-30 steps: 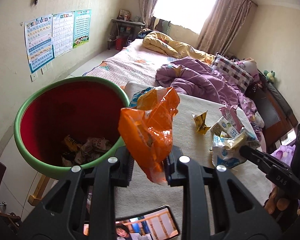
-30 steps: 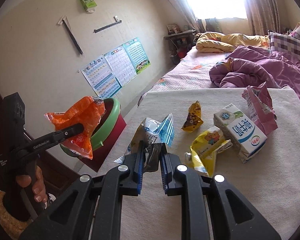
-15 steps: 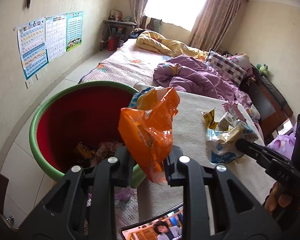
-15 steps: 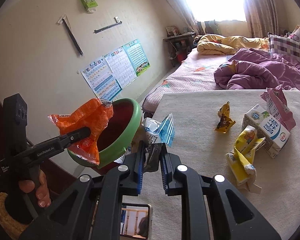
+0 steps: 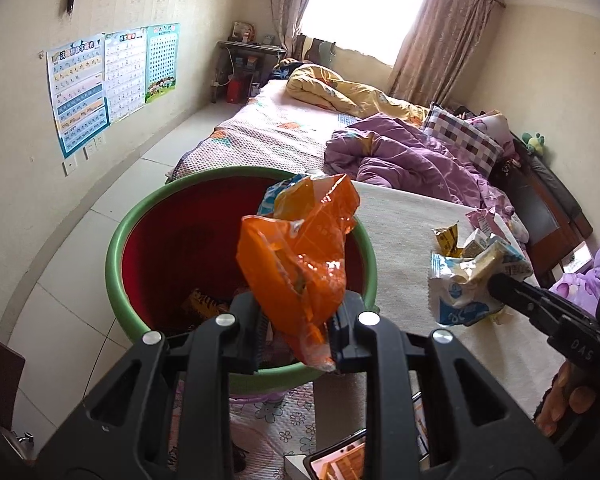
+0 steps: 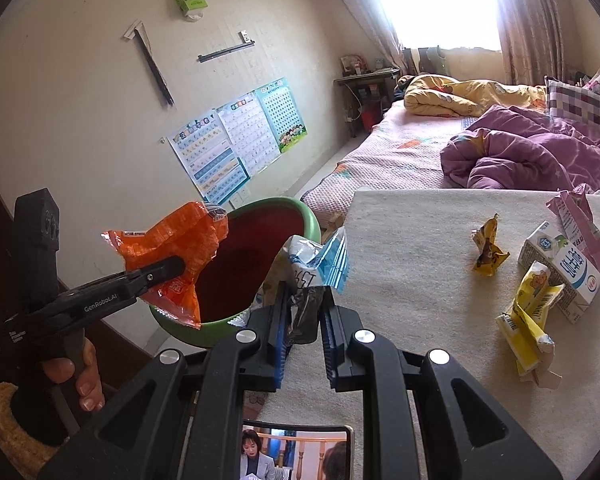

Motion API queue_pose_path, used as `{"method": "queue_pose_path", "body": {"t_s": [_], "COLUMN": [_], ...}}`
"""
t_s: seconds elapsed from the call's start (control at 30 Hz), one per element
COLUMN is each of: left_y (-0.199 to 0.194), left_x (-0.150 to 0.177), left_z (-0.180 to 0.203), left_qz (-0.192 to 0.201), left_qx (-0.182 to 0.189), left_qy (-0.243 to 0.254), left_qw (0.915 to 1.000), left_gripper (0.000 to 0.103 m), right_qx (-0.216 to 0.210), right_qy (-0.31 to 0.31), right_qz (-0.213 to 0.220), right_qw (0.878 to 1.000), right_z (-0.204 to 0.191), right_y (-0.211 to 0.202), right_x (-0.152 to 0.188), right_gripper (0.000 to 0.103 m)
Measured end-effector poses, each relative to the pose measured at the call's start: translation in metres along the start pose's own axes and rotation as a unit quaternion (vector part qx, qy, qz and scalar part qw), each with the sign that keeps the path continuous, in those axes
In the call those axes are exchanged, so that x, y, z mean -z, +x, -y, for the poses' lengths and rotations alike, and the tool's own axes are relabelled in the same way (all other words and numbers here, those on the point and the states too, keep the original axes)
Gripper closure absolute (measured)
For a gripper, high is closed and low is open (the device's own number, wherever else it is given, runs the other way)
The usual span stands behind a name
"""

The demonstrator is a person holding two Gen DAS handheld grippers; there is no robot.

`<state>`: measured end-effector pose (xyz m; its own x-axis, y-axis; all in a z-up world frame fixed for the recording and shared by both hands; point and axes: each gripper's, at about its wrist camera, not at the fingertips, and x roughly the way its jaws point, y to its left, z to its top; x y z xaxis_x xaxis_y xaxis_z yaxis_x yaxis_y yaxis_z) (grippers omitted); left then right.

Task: Collect trash
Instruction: 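Carry the orange bag and blue-and-white wrapper with both tools over the red bucket, then open both tools above the red bucket to drop the items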

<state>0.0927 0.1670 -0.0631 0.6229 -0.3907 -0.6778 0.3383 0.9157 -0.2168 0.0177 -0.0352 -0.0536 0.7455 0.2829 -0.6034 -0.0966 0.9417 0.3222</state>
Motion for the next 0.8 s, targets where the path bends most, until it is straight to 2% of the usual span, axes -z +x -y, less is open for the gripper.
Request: {"method": "queue_pose_path", "body": {"t_s": [0.37,0.8], "left_y": [0.008,0.018], "left_x": [-0.005,-0.002], "left_z": [-0.013,-0.028], "left_qz": [-0.004,-0.021], "left_qx": [-0.002,-0.021], "left_qy": [0.003,-0.006], "left_qw": [1.0,0.9995], "left_gripper": [0.079,0.079], "right_qx": [0.003,-0.02], "right_qy": [-0.013,-0.03], "right_qz": [-0.004,-0.022], "right_qw": [1.0,0.999], "right_z": [-0.018,-0.039], "right_y": [0.016,0.047], "right_x": [-0.01,-0.015], "right_gripper": [0.087,0.087]}}
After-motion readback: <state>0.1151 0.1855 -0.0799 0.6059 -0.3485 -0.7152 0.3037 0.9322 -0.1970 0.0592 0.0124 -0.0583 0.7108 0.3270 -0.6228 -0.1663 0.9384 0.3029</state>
